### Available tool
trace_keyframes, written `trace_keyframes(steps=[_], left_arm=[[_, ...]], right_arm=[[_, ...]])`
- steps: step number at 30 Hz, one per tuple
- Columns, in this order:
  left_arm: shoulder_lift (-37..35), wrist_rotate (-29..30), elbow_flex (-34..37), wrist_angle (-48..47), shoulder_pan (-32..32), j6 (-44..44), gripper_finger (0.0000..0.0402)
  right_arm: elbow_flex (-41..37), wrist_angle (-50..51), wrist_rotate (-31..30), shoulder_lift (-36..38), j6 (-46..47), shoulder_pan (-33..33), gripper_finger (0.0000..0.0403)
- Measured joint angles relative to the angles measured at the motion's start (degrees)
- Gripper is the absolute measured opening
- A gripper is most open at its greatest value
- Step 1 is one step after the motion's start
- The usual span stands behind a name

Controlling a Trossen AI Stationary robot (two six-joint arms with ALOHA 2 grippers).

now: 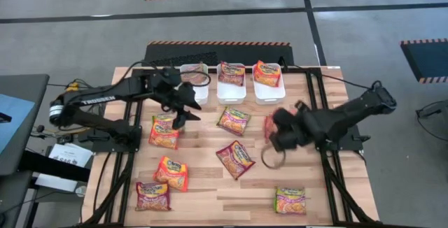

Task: Sort Maruchan noodles
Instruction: Put the orange noodle pack into the right white bin

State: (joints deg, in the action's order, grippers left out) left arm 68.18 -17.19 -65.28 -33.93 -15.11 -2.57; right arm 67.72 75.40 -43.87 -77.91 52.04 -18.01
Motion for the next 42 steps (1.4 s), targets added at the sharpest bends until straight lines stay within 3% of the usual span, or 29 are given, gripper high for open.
trace_keyframes(steps=[8,14,17,22,30,37,42], left_arm=[[-2.26,0.02,0.00,-1.69,-2.24,0.13,0.0201],[-2.63,0.02,0.00,-3.25,-2.25,0.68,0.0201],[-2.67,0.00,0.00,-3.22,-2.25,1.79,0.0201],[-4.13,0.10,-0.04,-5.28,-2.26,1.21,0.0201],[-6.43,5.28,-0.04,-6.97,-2.51,-1.76,0.0201],[-6.28,9.06,-0.04,-6.90,-2.67,-5.01,0.0201],[-6.25,10.26,-0.04,-6.63,-2.97,-6.67,0.0201]], right_arm=[[0.02,-11.31,-7.48,0.00,-28.10,20.10,0.0005],[0.02,-26.65,-6.81,-0.14,-50.36,32.87,0.0005],[-1.06,-34.37,-2.00,-0.09,-56.99,38.49,0.0005],[-5.88,-43.51,3.45,-0.19,-62.81,45.83,0.0006],[-13.25,-57.73,12.67,-0.22,-67.57,53.21,0.0006],[-14.58,-63.07,16.25,-5.49,-69.22,55.30,0.0006],[-14.18,-65.62,13.62,-11.10,-70.65,54.87,0.0006]])
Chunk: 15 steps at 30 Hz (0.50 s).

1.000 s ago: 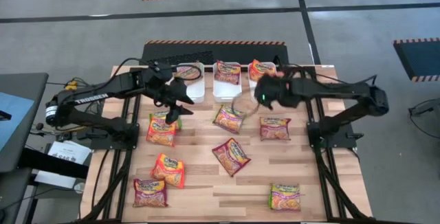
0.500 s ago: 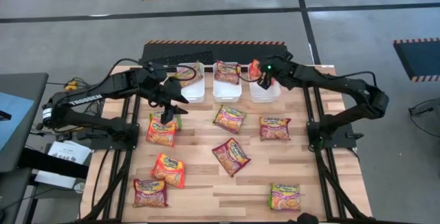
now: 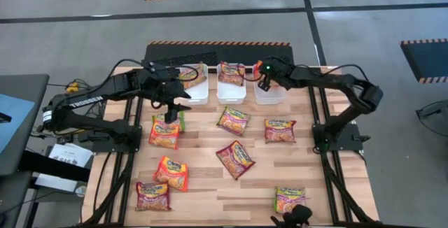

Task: Sort Maruchan noodles
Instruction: Put the orange noodle pack into the right white bin

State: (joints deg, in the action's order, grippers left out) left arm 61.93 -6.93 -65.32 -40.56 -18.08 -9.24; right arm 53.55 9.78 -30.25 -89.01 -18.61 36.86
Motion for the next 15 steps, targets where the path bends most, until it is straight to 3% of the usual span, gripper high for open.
trace_keyframes(steps=[10,15], left_arm=[[0.00,2.57,0.00,-0.32,-1.67,-2.76,0.0201],[0.00,2.91,0.00,-0.31,-3.01,-2.72,0.0201]], right_arm=[[1.32,0.52,-1.20,-5.49,-1.38,-0.66,0.0008],[1.35,0.62,-2.00,-6.67,-2.35,-0.64,0.0030]])
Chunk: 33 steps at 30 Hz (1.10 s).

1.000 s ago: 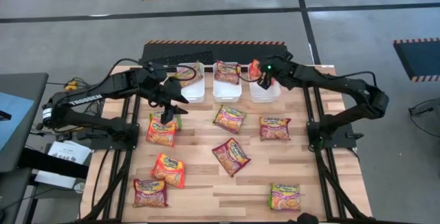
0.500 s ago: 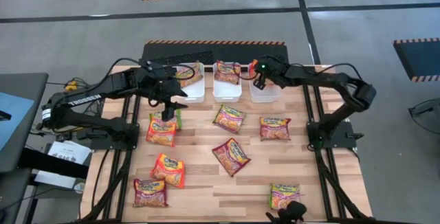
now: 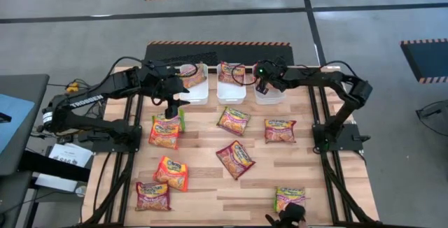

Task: Sort Maruchan noodles
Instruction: Put the orange noodle pack into the right white bin, then put the red noodle pack into the center white bin

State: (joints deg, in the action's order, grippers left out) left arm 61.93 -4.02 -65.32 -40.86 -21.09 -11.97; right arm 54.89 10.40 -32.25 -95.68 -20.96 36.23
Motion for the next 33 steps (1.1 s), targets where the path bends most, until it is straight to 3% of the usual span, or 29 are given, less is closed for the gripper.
trace_keyframes(steps=[13,19,33], left_arm=[[0.00,4.79,0.00,-0.98,-1.19,3.21,0.0201],[0.00,4.93,0.02,-0.96,-1.19,4.37,0.0201],[0.00,7.60,0.04,-6.44,-1.19,7.43,0.0201]], right_arm=[[-0.04,0.27,-1.07,-0.16,-0.45,-0.70,0.0154],[1.49,1.88,-5.60,0.61,-0.35,-2.88,0.0201],[15.46,17.32,-6.75,0.59,-0.51,-5.52,0.0202]])
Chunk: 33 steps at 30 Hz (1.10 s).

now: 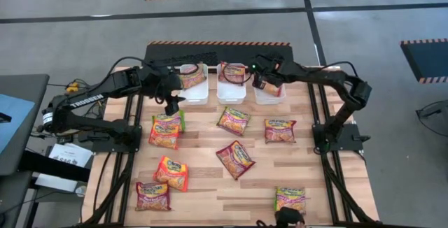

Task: Sort Maruchan noodles
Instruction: Put the red noodle pack into the center white bin

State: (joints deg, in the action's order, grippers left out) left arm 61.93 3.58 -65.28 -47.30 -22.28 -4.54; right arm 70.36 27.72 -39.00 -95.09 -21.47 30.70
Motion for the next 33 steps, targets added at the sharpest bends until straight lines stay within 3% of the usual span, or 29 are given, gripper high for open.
trace_keyframes(steps=[10,21,28,33], left_arm=[[0.00,-6.41,0.00,-9.94,0.90,10.17,0.0201],[0.02,-6.70,0.00,-12.68,0.87,14.93,0.0201],[0.02,-18.76,0.00,-17.91,1.11,18.89,0.0201],[0.01,-24.84,0.34,-22.90,5.12,21.04,0.0201]], right_arm=[[7.25,7.61,0.04,0.00,0.61,-1.59,0.0198],[7.73,12.53,0.01,0.00,3.77,-4.31,0.0198],[7.73,18.65,0.04,0.00,10.06,-6.98,0.0198],[7.73,21.09,0.07,0.00,13.29,-9.91,0.0198]])
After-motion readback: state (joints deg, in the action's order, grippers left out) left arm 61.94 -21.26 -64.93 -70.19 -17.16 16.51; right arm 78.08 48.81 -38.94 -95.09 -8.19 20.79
